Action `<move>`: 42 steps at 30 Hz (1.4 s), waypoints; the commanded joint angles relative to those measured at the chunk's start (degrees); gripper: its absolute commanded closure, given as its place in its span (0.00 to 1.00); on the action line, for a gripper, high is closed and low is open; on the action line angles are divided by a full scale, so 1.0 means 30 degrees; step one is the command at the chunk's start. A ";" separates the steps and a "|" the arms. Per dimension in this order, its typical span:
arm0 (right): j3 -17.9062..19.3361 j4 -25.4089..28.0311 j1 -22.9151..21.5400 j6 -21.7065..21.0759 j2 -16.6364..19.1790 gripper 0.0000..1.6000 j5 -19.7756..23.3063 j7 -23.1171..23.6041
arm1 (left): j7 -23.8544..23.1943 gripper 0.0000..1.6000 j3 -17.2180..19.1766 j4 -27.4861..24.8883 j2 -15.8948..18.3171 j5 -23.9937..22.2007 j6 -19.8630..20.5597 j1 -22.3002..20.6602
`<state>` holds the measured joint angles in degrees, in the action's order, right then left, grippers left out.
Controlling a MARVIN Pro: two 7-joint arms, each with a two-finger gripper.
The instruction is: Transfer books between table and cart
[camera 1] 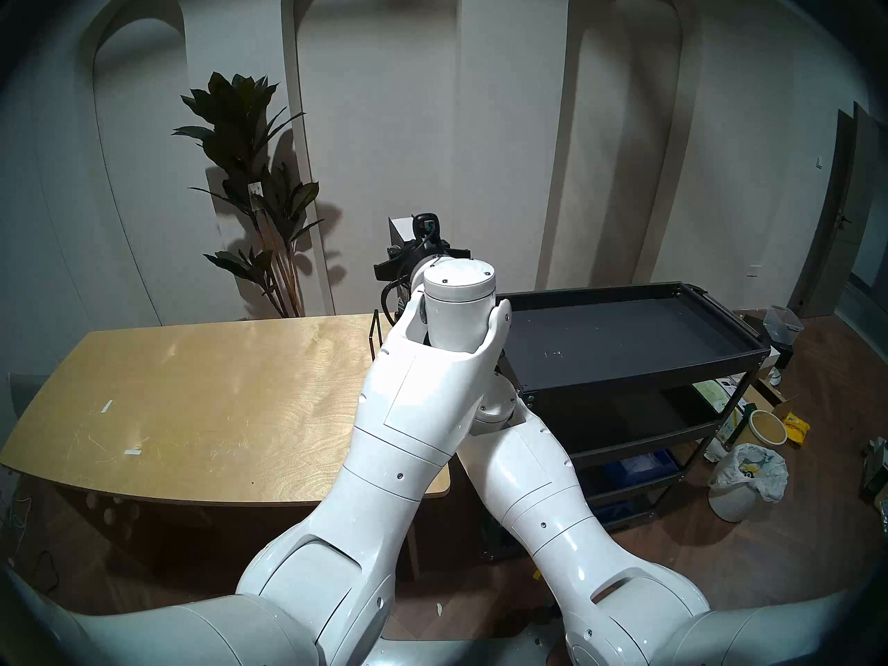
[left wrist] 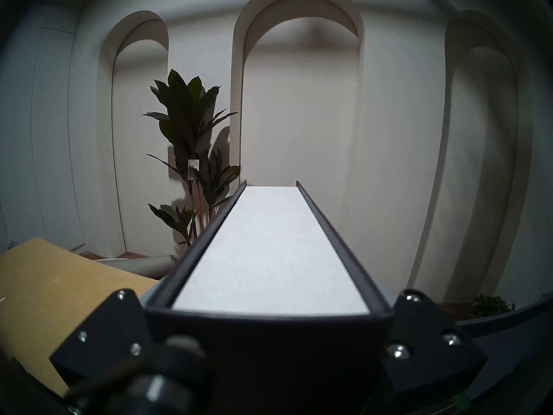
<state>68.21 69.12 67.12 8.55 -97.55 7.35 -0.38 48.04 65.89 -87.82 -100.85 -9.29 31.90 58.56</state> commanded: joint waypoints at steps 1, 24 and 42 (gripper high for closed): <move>-0.0034 0.0059 -0.0600 0.0485 -0.0324 0.34 0.0171 0.0022 | 0.0043 1.00 -0.0176 -0.0271 -0.0041 0.0124 -0.0194 -0.0716; -0.0143 0.0449 -0.1162 0.0981 -0.0044 1.00 0.0566 -0.0111 | -0.1599 0.00 -0.1826 -0.2456 0.0450 -0.0330 -0.0843 -0.0220; 0.2103 0.0919 -0.2988 -0.0389 0.0873 1.00 0.0222 -0.1825 | -0.2444 0.00 -0.3816 -0.6914 0.0670 0.0610 -0.3457 -0.0740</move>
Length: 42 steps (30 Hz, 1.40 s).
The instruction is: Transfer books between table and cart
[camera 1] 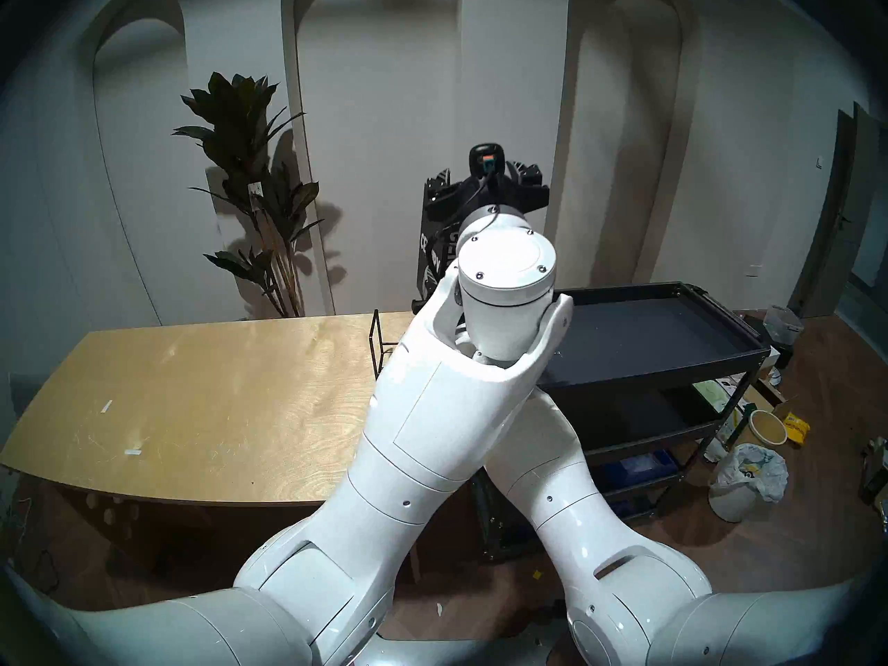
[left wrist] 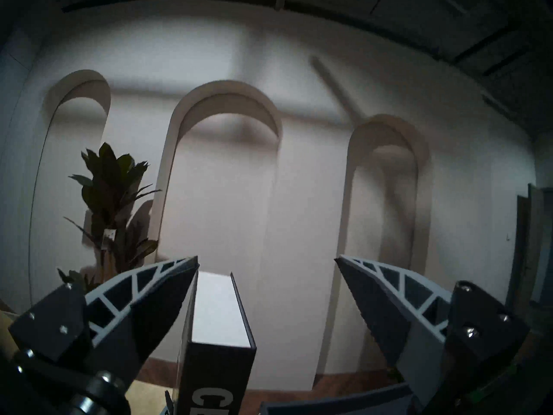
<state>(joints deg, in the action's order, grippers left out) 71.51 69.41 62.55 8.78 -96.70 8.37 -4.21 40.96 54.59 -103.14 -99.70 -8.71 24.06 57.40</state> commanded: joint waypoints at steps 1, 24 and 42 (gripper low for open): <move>0.1147 0.0869 -0.1573 -0.0604 0.0697 1.00 -0.0167 -0.0656 | -0.0120 0.00 -0.0060 -0.2373 0.0473 0.0416 -0.0821 -0.0111; 0.3986 0.0545 -0.2347 -0.5742 0.3009 1.00 -0.0365 -0.1491 | -0.0622 0.00 0.6368 -0.3036 0.5985 -0.0525 -0.0301 0.4269; 0.3084 -0.1169 -0.3436 -1.0344 0.5378 1.00 0.0422 0.3577 | -0.4841 0.00 0.9392 -0.0091 0.8792 -0.3154 -0.1379 0.6150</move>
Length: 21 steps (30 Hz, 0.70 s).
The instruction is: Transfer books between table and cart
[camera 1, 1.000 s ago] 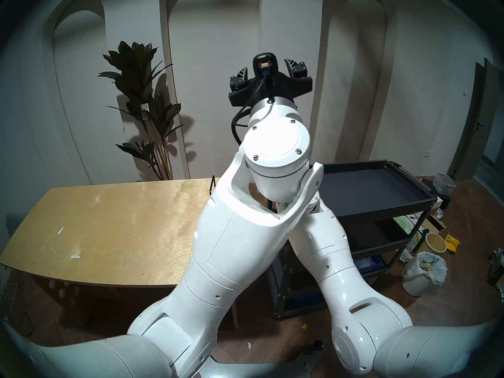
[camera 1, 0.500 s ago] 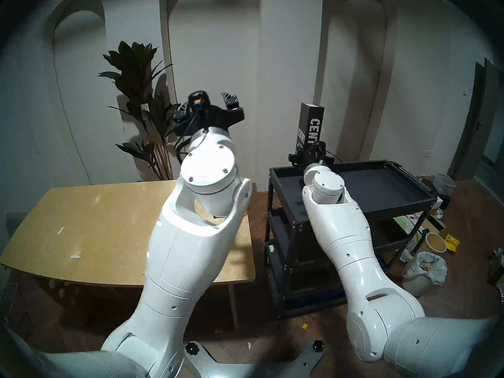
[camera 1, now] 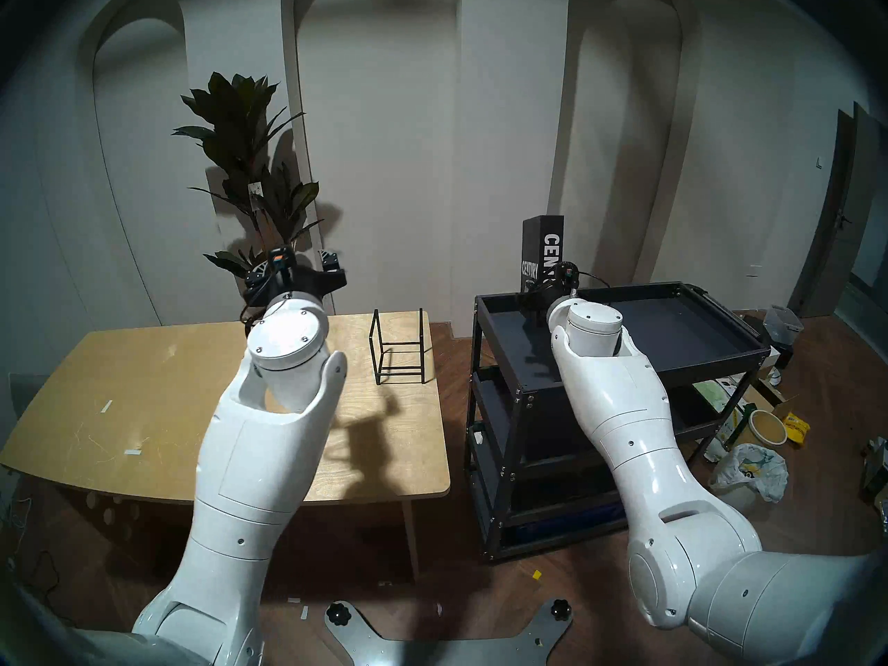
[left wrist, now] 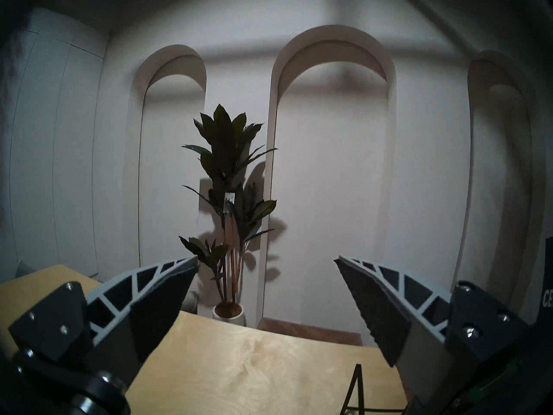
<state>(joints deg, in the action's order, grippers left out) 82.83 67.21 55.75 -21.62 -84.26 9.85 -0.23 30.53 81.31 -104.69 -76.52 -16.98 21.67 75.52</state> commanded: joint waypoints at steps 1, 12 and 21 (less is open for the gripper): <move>-0.0910 -0.0560 -0.1254 -0.0136 0.1383 1.00 0.0011 0.2244 | -0.1525 0.00 0.0546 0.0608 0.1114 -0.0436 -0.0708 0.0104; -0.1439 -0.1505 -0.1343 0.1514 0.2310 1.00 -0.0328 0.4440 | -0.2174 0.00 0.0861 0.1365 0.1576 -0.0608 -0.1125 0.0274; -0.0634 -0.2875 -0.0702 0.3438 0.2468 1.00 0.0476 0.5702 | -0.2134 0.00 0.0801 0.1495 0.1630 -0.0401 -0.1432 0.0626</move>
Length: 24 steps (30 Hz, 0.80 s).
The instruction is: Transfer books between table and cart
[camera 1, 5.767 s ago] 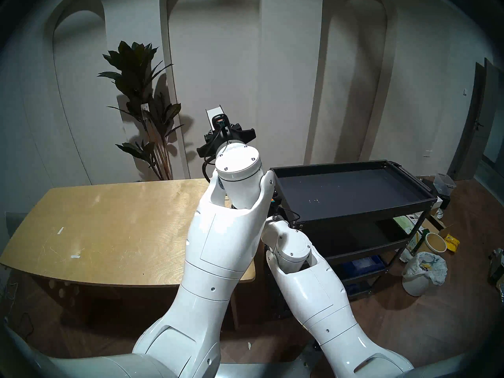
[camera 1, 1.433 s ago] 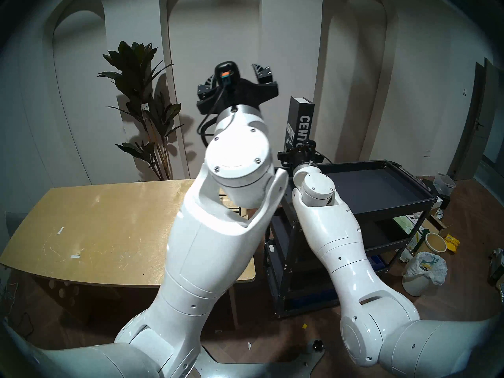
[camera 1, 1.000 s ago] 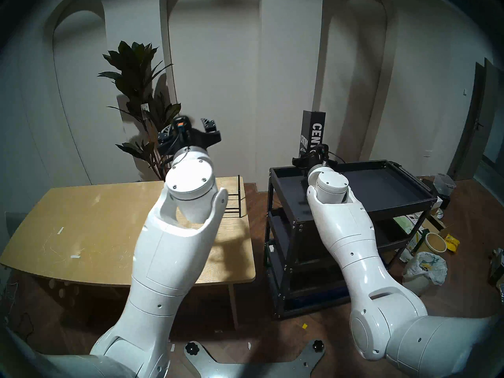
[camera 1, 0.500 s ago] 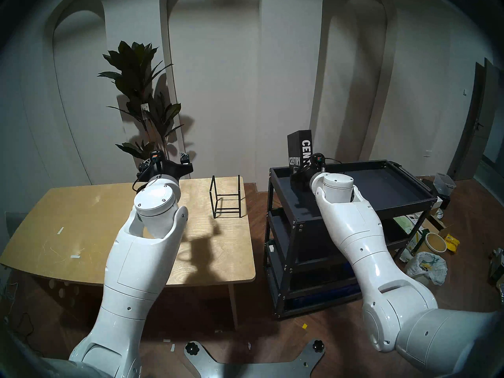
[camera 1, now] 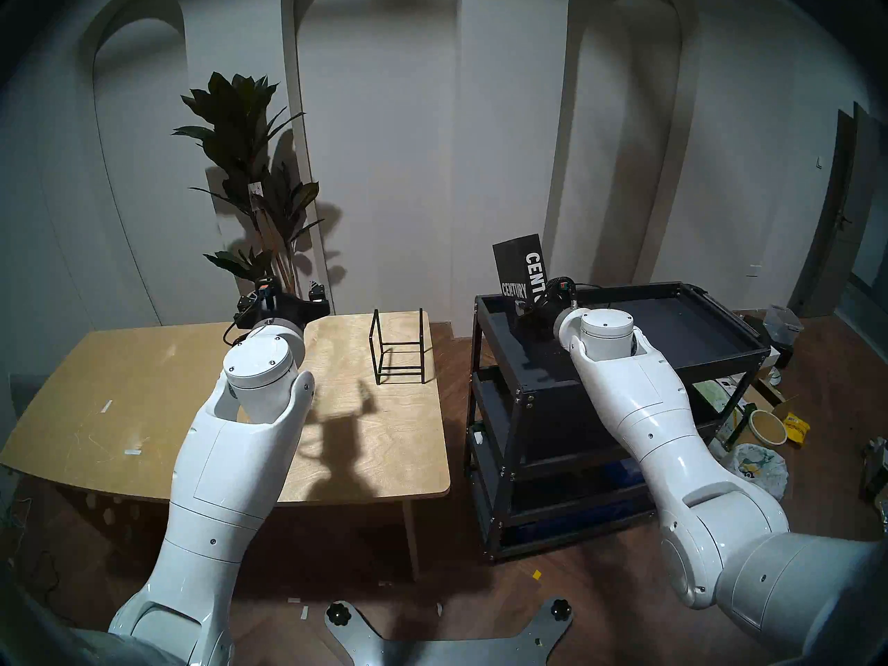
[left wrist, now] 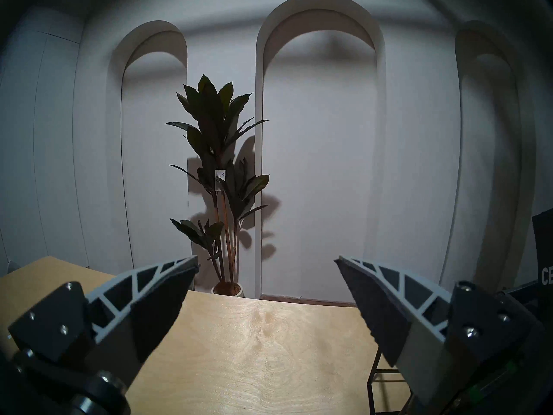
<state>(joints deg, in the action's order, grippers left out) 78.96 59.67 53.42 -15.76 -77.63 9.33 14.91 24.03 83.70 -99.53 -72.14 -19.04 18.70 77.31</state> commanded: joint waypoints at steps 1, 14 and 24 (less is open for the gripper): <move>0.0795 -0.0501 0.0173 0.1615 0.0223 1.00 0.0769 0.0668 | 0.0084 0.00 -0.0015 -0.0218 0.0177 0.0355 -0.0432 0.0059; 0.0688 -0.0401 0.0591 -0.0692 -0.0008 1.00 0.0874 0.0277 | 0.0352 0.00 -0.0047 -0.0366 0.0103 0.0485 -0.0022 0.0245; 0.0347 -0.0563 0.0570 -0.2243 -0.0308 1.00 0.0628 -0.1028 | 0.0547 0.00 -0.0077 -0.0684 0.0150 0.0403 0.0215 0.0556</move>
<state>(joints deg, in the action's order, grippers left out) 80.53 58.54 54.69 -19.28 -77.71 11.64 13.36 25.78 83.63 -99.75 -71.73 -17.81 18.96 79.06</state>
